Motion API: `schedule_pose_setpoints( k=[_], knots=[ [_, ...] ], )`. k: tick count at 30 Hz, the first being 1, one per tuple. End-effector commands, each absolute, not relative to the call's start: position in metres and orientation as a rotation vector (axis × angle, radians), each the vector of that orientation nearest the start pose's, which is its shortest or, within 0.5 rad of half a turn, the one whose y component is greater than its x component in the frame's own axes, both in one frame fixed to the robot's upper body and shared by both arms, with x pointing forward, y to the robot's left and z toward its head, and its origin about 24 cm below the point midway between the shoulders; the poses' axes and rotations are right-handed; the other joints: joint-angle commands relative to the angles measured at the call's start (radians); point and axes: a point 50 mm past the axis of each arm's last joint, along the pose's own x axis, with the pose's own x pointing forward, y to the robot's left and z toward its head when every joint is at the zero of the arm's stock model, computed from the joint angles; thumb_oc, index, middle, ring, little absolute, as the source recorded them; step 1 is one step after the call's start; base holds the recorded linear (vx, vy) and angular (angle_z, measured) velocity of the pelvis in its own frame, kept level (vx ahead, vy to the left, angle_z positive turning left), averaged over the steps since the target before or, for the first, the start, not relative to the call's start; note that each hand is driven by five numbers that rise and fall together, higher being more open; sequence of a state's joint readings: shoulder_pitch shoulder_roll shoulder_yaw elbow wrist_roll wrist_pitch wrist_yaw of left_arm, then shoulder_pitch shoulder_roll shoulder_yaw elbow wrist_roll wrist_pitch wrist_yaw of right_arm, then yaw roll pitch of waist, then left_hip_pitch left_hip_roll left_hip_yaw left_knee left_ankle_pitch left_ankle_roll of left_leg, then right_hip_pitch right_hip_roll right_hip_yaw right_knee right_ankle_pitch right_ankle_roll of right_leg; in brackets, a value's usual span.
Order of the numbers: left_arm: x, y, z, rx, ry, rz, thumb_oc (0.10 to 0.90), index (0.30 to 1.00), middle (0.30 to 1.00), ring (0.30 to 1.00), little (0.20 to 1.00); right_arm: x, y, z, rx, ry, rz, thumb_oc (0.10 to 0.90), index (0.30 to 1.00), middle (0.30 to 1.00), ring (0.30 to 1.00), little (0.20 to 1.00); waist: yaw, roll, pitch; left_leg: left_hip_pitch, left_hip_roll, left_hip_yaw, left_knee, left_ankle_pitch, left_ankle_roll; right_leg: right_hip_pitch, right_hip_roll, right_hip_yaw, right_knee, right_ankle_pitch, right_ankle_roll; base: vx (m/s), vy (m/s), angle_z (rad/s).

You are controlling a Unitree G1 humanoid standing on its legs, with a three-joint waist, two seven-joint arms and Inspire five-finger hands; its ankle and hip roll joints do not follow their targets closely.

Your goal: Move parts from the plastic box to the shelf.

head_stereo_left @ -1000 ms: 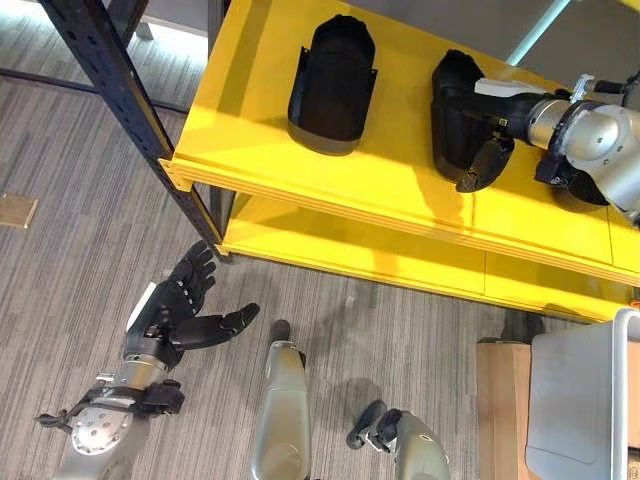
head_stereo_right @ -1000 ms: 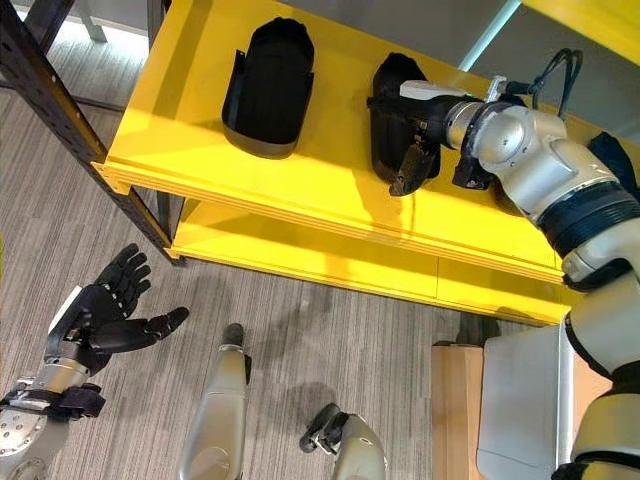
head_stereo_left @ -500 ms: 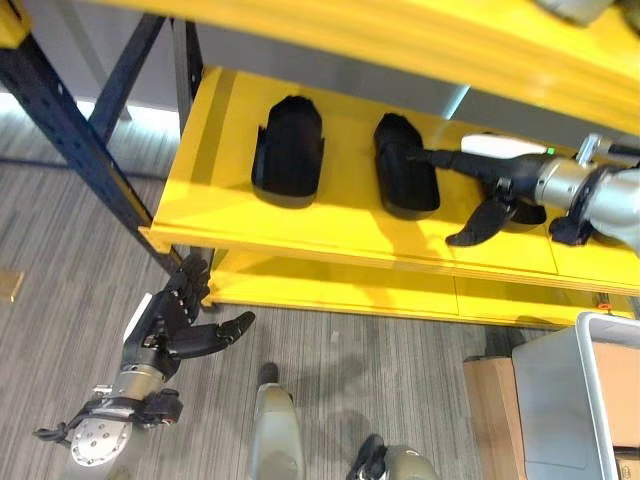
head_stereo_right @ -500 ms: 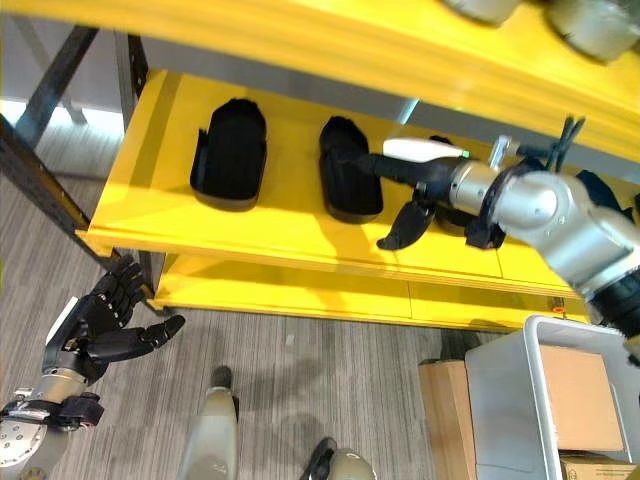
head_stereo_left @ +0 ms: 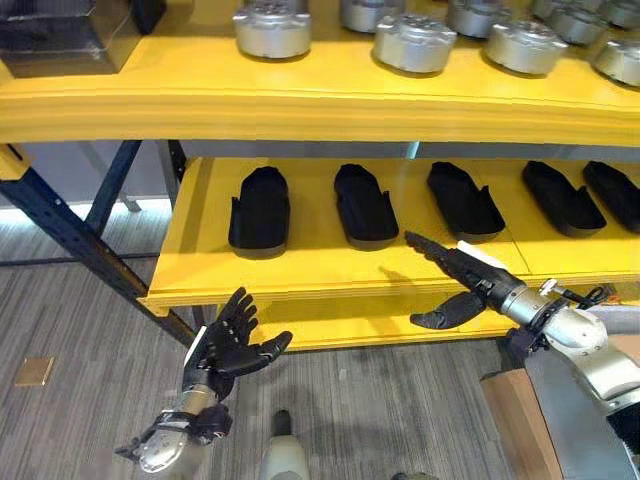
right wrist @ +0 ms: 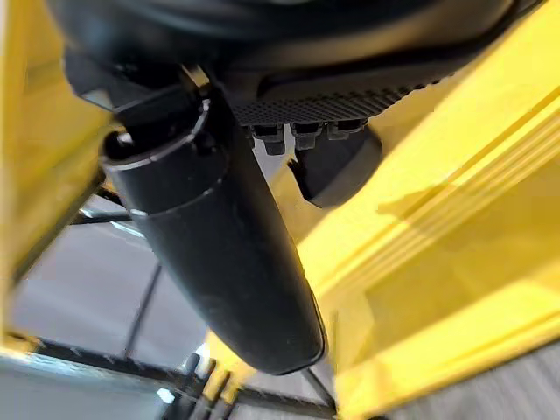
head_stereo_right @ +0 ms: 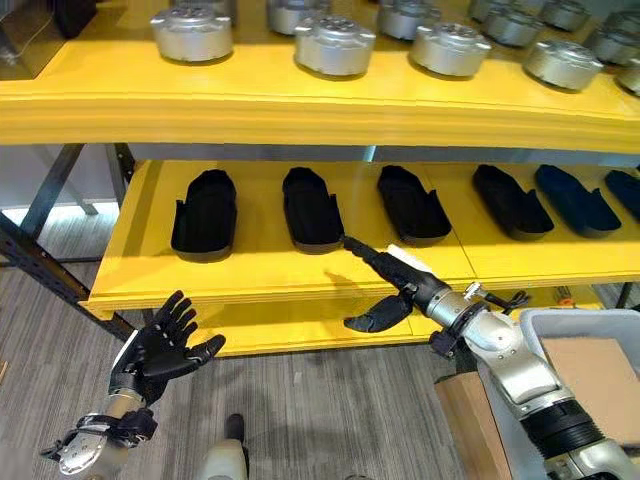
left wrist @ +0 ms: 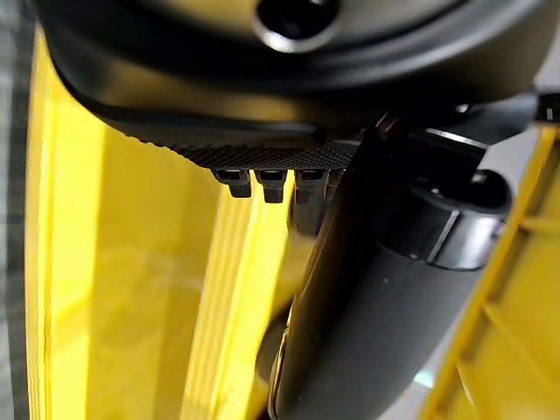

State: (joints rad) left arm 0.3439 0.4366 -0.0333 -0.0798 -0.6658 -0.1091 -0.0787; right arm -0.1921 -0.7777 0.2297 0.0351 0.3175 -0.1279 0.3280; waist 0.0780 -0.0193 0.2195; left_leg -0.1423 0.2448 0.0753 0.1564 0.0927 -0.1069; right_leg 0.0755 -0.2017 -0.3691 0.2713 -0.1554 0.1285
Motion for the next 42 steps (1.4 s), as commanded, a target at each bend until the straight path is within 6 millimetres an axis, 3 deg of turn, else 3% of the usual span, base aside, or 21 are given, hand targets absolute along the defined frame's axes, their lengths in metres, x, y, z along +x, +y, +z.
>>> schedule_pose_setpoints(
  k=[1,4,7,9,10,12,16,20,28,34,42],
  knots=[
    [0.185,0.234,0.045,-0.337,-0.051,-0.012,0.900,1.000,1.000,1.000,1.000,0.278,-0.207,0.164,-0.440,-0.409,0.494,0.900,1.000,1.000,1.000,1.000,0.018,0.004,-0.084,0.039,0.118,-0.080,-0.010,0.017,-0.025,-0.069,0.007,0.069,0.004,0.045,0.017,-0.03,-0.165,-0.20],
    [0.180,0.231,0.034,-0.391,-0.034,0.025,0.900,1.000,1.000,1.000,1.000,0.267,-0.205,0.144,-0.319,-0.390,0.461,0.900,1.000,1.000,1.000,1.000,0.013,0.023,-0.091,0.031,0.139,-0.080,-0.042,0.120,-0.056,-0.057,0.048,0.048,-0.054,0.047,-0.005,-0.03,-0.134,0.00],
    [0.180,0.229,0.029,-0.409,-0.022,0.041,0.900,1.000,1.000,1.000,1.000,0.258,-0.204,0.132,-0.295,-0.363,0.450,0.900,1.000,1.000,1.000,1.000,0.008,0.028,-0.089,0.013,0.139,-0.073,-0.033,0.171,-0.065,-0.040,0.057,0.033,-0.106,0.060,-0.017,-0.04,-0.089,0.02],
    [0.182,0.224,0.026,-0.423,-0.025,0.032,0.900,1.000,1.000,1.000,1.000,0.248,-0.210,0.119,-0.272,-0.322,0.413,0.900,1.000,1.000,1.000,1.000,-0.012,0.023,-0.080,-0.026,0.126,0.027,0.031,0.144,-0.043,-0.005,0.052,-0.004,-0.164,0.074,-0.027,-0.03,-0.075,0.47],
    [0.182,0.224,0.026,-0.422,-0.024,0.031,0.900,1.000,1.000,1.000,1.000,0.248,-0.210,0.119,-0.272,-0.322,0.412,0.900,1.000,1.000,1.000,1.000,-0.011,0.022,-0.080,-0.026,0.126,0.027,0.034,0.142,-0.042,-0.003,0.052,-0.004,-0.167,0.075,-0.026,0.02,0.042,0.86],
    [0.179,0.223,0.022,-0.407,-0.010,0.038,0.900,1.000,1.000,1.000,1.000,0.237,-0.210,0.078,-0.181,-0.189,0.322,0.900,1.000,1.000,1.000,1.000,-0.014,0.026,-0.092,0.020,0.038,-0.005,-0.020,0.030,-0.022,0.026,0.023,-0.008,-0.223,0.107,-0.004,0.07,0.166,0.42],
    [0.176,0.224,0.017,-0.381,0.004,0.069,0.900,1.000,1.000,1.000,1.000,0.218,-0.214,0.045,-0.086,-0.086,0.187,0.900,1.000,1.000,1.000,1.000,-0.042,0.029,-0.121,0.064,-0.010,0.037,-0.096,-0.010,0.002,0.029,-0.037,-0.011,-0.222,0.145,0.031,0.07,0.246,0.07],
    [0.175,0.227,0.012,-0.343,0.023,0.091,0.900,1.000,1.000,1.000,1.000,0.213,-0.202,0.026,0.012,-0.026,0.154,0.900,1.000,1.000,1.000,1.000,-0.047,0.015,-0.141,0.103,-0.058,0.063,-0.161,-0.022,0.024,0.021,-0.088,-0.002,-0.226,0.182,0.062,0.04,0.196,-0.01],
    [0.183,0.225,0.010,-0.284,0.025,0.116,0.900,1.000,1.000,1.000,1.000,0.216,-0.190,0.015,0.031,0.009,0.125,0.900,1.000,1.000,1.000,1.000,-0.040,-0.010,-0.162,0.121,-0.098,0.090,-0.187,-0.043,0.043,0.008,-0.134,0.006,-0.255,0.235,0.094,0.02,0.095,-0.06],
    [0.185,0.225,0.008,-0.247,0.029,0.127,0.900,1.000,1.000,1.000,1.000,0.217,-0.186,0.012,-0.005,0.029,0.145,0.900,1.000,1.000,1.000,1.000,-0.038,-0.022,-0.168,0.133,-0.087,0.101,-0.186,-0.047,0.039,0.014,-0.130,0.010,-0.261,0.233,0.091,0.02,0.012,-0.07],
    [0.191,0.226,0.011,-0.254,0.004,0.154,0.900,1.000,1.000,1.000,1.000,0.224,-0.185,0.015,-0.016,0.009,0.129,0.900,1.000,1.000,1.000,1.000,-0.039,-0.019,-0.172,0.151,-0.077,0.110,-0.188,-0.047,0.032,0.025,-0.127,0.012,-0.265,0.230,0.091,0.01,-0.002,-0.03]
  ],
)
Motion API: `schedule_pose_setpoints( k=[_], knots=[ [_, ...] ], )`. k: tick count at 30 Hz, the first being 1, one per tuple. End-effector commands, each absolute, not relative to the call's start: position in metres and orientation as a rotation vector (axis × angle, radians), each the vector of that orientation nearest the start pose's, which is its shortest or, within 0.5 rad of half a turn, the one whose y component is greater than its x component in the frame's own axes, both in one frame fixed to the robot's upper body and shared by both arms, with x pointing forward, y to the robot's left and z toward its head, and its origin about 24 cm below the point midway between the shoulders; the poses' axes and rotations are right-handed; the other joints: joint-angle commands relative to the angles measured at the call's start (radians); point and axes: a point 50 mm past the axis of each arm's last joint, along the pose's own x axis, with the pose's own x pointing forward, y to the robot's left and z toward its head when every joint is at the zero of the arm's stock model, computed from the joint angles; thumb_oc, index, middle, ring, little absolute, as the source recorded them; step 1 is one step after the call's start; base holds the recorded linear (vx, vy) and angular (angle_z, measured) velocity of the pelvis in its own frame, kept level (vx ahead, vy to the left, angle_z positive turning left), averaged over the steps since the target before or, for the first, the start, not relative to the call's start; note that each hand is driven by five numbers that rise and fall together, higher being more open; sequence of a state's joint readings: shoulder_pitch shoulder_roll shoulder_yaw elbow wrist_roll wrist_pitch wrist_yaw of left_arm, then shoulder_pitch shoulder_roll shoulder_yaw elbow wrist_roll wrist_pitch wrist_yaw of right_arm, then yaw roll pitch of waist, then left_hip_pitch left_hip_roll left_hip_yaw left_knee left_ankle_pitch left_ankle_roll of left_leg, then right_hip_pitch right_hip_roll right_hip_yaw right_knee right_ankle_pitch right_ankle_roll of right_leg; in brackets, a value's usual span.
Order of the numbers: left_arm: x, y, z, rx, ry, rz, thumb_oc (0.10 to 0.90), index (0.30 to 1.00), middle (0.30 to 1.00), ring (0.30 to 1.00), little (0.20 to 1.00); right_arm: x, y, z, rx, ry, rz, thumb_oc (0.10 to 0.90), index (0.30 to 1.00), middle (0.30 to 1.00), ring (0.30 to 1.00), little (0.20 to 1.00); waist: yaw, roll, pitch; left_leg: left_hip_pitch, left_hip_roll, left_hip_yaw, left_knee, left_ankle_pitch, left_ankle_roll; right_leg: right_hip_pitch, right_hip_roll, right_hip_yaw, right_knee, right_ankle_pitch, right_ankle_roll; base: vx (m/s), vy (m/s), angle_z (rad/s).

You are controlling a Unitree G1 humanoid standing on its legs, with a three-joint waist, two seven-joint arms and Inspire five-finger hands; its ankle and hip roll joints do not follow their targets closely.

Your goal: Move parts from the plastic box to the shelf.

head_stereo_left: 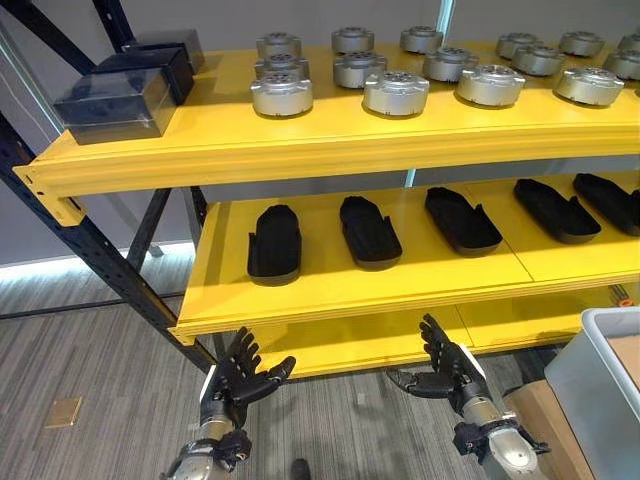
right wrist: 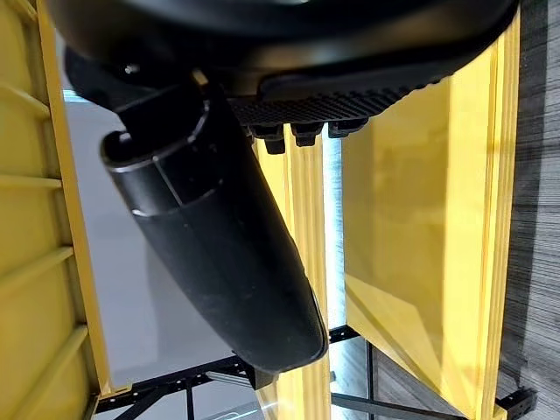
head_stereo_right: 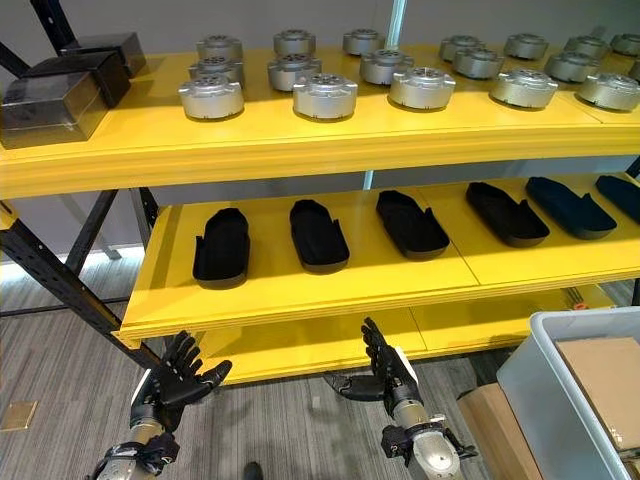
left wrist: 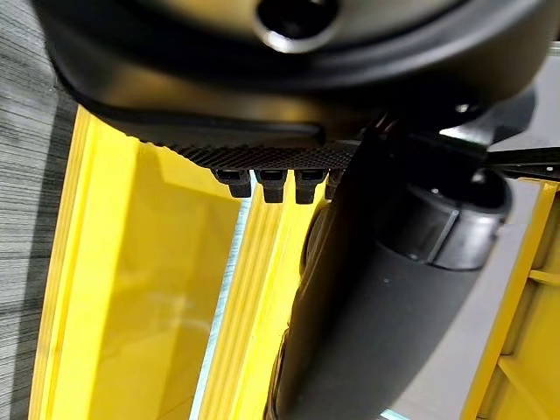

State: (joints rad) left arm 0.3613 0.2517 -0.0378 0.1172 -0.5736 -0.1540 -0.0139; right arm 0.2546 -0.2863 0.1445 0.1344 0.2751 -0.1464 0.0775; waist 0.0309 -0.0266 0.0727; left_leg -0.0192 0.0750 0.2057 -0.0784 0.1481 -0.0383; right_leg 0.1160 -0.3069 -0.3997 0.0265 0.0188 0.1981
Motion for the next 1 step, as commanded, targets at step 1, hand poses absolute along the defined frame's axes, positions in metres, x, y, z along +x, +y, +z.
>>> schedule_pose_setpoints(
  k=[1],
  knots=[
    [0.1907,0.2270,0.0108,-0.246,0.006,0.155,0.900,1.000,1.000,1.000,1.000,0.2243,-0.1855,0.0161,-0.019,0.006,0.126,0.900,1.000,1.000,1.000,1.000,0.008,-0.011,-0.025,0.029,0.094,-0.021,0.047,-0.103,-0.037,-0.016,-0.022,0.044,-0.019,0.055,0.020,0.00,0.001,-0.06]
  ],
)
